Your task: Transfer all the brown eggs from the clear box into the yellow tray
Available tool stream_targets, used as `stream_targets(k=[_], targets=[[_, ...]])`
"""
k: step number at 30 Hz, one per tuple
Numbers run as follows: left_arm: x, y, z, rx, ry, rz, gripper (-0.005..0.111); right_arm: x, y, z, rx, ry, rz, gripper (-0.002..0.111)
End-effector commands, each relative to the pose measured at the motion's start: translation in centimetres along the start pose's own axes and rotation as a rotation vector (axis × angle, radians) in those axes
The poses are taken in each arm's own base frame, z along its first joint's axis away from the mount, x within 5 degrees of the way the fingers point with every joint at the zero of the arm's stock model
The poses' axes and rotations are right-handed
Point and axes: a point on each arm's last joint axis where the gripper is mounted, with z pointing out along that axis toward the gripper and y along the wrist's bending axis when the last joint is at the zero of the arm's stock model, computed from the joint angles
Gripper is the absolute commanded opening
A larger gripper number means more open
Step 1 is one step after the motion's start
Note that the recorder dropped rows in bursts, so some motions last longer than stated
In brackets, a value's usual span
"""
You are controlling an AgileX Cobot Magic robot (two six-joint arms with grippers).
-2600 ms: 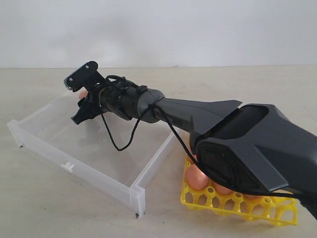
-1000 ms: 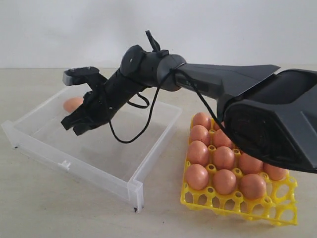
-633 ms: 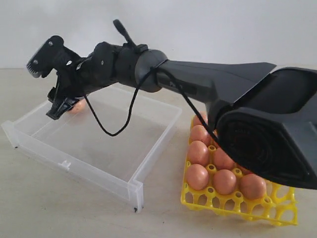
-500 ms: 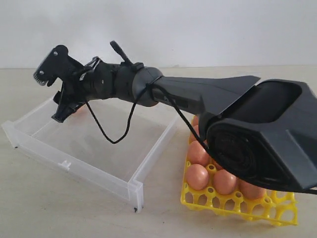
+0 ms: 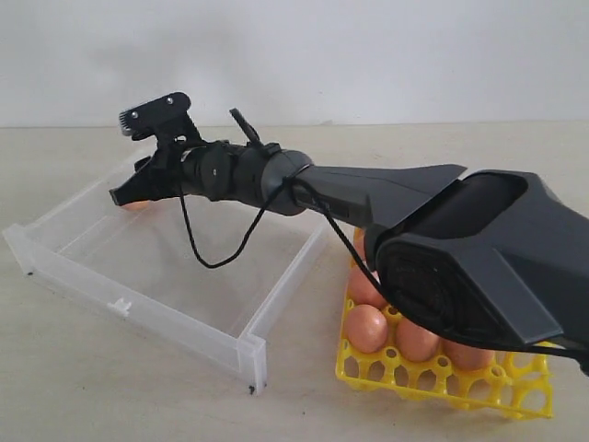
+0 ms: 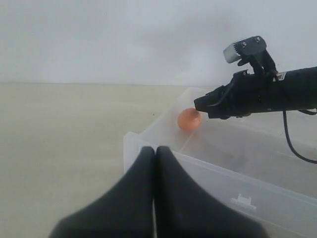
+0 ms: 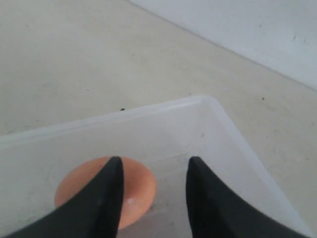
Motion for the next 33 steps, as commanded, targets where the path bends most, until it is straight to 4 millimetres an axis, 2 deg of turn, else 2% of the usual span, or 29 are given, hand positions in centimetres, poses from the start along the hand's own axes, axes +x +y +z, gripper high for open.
stream_targets(k=[1, 8, 11, 15, 20, 25, 28, 33], targets=[[-0.1, 0.0, 0.0, 0.005, -0.005, -0.004, -0.004, -0.2, -0.1, 0.6, -0.047, 0.039, 0.156, 0.031], [-0.1, 0.0, 0.0, 0.005, -0.005, -0.004, -0.004, -0.7, 1.3, -0.4, -0.178, 0.226, 0.164, 0.030], [-0.1, 0.0, 0.0, 0.005, -0.005, -0.004, -0.004, -0.2, 1.9, -1.7, -0.231, 0.419, 0.187, 0.023], [-0.1, 0.0, 0.0, 0.005, -0.005, -0.004, -0.004, 0.1, 2.3, -3.9, -0.287, 0.657, 0.125, 0.002], [-0.1, 0.0, 0.0, 0.005, -0.005, -0.004, -0.004, -1.4, 2.9, -7.0, -0.359, 0.832, 0.091, 0.000], [-0.1, 0.0, 0.0, 0.005, -0.005, -0.004, -0.004, -4.1, 3.2, -8.7, -0.327, 0.794, 0.137, 0.000], [-0.1, 0.0, 0.0, 0.005, -0.005, -0.004, -0.004, -5.0, 3.0, -9.3, -0.294, 0.779, 0.111, 0.000], [-0.1, 0.0, 0.0, 0.005, -0.005, -0.004, -0.004, -5.2, 2.5, -10.2, -0.025, 0.816, -0.015, 0.000]])
